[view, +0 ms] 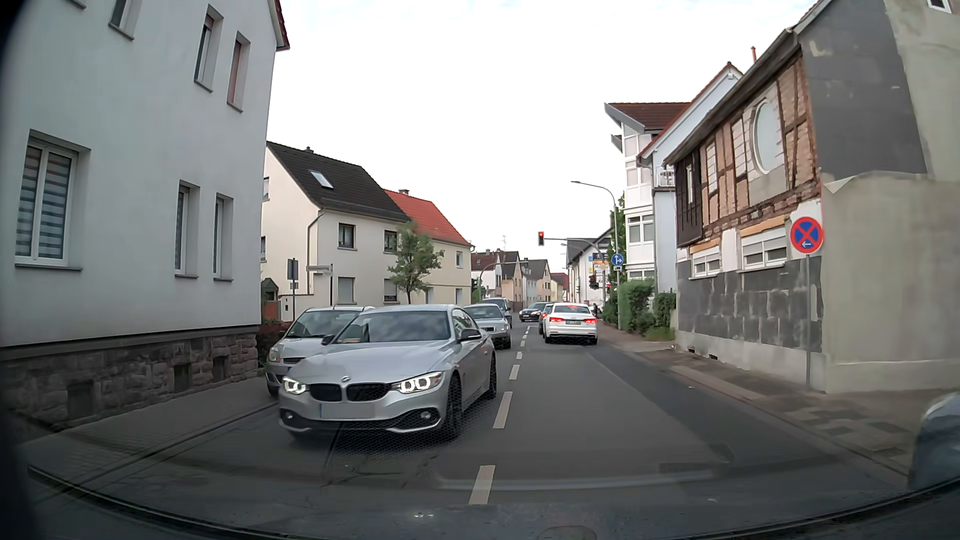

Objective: Follow the waypoints while adhering to traffic rules and regulations

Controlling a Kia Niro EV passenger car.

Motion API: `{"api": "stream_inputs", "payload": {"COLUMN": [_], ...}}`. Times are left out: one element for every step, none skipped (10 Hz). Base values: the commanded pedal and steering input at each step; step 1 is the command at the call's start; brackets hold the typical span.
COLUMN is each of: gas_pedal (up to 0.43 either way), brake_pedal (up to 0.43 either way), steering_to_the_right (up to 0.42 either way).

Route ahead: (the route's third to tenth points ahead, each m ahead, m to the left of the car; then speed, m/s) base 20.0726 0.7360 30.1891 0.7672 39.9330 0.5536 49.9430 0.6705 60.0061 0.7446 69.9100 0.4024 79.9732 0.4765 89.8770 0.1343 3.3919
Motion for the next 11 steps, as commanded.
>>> {"api": "stream_inputs", "payload": {"gas_pedal": [0.000,0.000,0.000,0.000,0.000,0.000,0.000,0.020,0.039,0.047,0.067], "brake_pedal": [0.195,0.140,0.006,0.000,0.000,0.000,0.000,0.000,0.000,0.000,0.000], "steering_to_the_right": [0.079,0.072,0.074,0.085,0.096,0.109,0.121,0.132,0.159,0.194,0.223]}}
